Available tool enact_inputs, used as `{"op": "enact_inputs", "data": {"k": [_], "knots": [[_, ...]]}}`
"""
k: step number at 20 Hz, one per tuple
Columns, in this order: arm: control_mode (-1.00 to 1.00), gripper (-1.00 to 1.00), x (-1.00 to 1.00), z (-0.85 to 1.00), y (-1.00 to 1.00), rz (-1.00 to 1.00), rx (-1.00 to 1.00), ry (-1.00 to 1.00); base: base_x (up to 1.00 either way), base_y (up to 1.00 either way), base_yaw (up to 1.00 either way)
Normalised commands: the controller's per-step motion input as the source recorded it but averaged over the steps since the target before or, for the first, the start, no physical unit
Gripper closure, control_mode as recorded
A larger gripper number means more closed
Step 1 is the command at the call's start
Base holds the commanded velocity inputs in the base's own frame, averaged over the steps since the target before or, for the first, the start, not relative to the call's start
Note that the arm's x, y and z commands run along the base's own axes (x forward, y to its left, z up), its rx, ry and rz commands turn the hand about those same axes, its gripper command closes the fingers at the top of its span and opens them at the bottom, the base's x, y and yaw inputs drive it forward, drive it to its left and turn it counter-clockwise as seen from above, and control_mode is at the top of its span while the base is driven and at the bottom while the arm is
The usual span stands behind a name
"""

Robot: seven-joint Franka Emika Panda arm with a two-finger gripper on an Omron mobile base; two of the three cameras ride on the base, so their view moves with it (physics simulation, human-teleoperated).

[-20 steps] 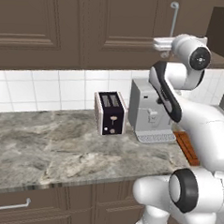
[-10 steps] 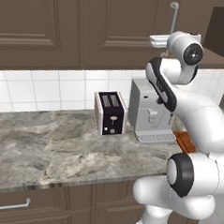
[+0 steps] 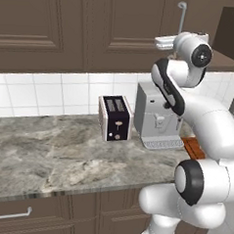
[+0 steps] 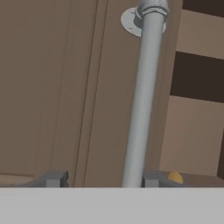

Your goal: Open the cabinet, retrieve the rolling pin, and place it next to the meat on the cutting board to prepare for tenderizing.

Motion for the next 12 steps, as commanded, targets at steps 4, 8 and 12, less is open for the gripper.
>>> {"op": "enact_inputs", "data": {"k": [4,8,12], "knots": [[-1.00,1.00,0.23,-0.08,0.00,0.03,0.00,0.00,0.00,0.00,0.00],[-1.00,1.00,0.10,-0.13,-0.07,0.10,0.00,0.00,0.00,0.00,0.00],[-1.00,1.00,0.00,-0.13,-0.37,0.16,0.03,-0.01,0.00,0.00,0.00]]}}
